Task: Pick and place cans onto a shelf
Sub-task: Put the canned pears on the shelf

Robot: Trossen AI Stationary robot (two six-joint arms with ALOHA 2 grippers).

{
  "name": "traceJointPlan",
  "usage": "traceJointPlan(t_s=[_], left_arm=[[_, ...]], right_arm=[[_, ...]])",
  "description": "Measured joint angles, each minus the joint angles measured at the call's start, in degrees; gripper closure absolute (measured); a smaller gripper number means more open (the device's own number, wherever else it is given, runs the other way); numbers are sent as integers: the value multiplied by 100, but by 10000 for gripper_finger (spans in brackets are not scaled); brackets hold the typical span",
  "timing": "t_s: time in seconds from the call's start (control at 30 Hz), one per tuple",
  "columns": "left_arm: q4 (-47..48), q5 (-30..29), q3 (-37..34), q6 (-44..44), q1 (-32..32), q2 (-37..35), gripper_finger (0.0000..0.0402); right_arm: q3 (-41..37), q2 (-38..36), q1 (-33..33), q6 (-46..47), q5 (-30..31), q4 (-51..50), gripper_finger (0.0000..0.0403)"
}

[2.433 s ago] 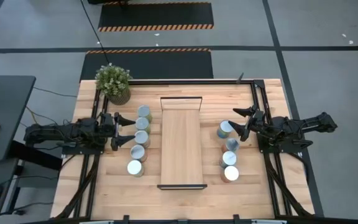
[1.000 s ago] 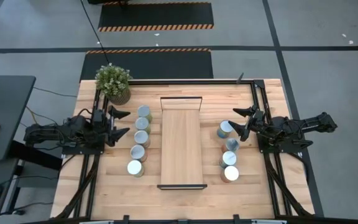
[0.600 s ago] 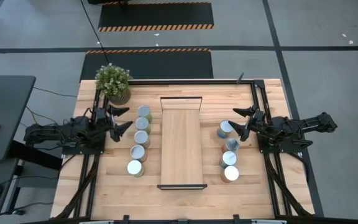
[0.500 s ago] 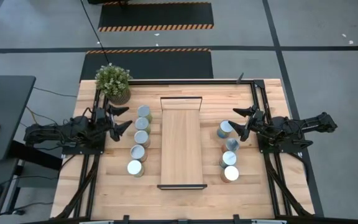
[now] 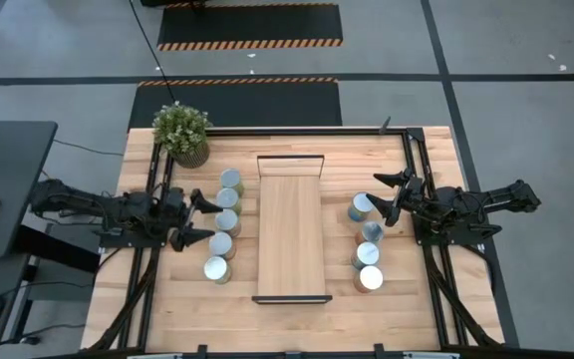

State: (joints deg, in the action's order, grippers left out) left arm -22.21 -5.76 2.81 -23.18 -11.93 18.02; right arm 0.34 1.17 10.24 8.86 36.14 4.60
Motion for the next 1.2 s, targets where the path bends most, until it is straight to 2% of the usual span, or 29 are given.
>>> traceJointPlan(t_s=[0.13,0.3,0.47,0.6,0.8,0.93,1.1,1.2], left_arm=[[-139,-262,95,-363,-450,528,17],[129,-978,653,-470,-1004,1104,18],[1870,-1720,1745,-805,-1423,1640,18],[3413,-1965,2771,-1495,-1675,2189,18],[5493,-1945,4244,-3035,-2060,3145,18],[6624,-1676,5113,-3977,-2337,3851,18],[7654,-982,5757,-5051,-2636,4658,18],[7941,-270,5806,-5593,-2763,5040,18]], right_arm=[[0,0,0,0,0,-1,25],[0,0,2,0,-2,-2,25],[0,-1,1,0,-2,-2,25],[0,0,2,0,-1,0,25],[0,0,1,0,-1,0,25],[0,0,2,0,0,0,25],[0,0,1,0,-1,0,25],[0,0,1,0,0,0,25]])
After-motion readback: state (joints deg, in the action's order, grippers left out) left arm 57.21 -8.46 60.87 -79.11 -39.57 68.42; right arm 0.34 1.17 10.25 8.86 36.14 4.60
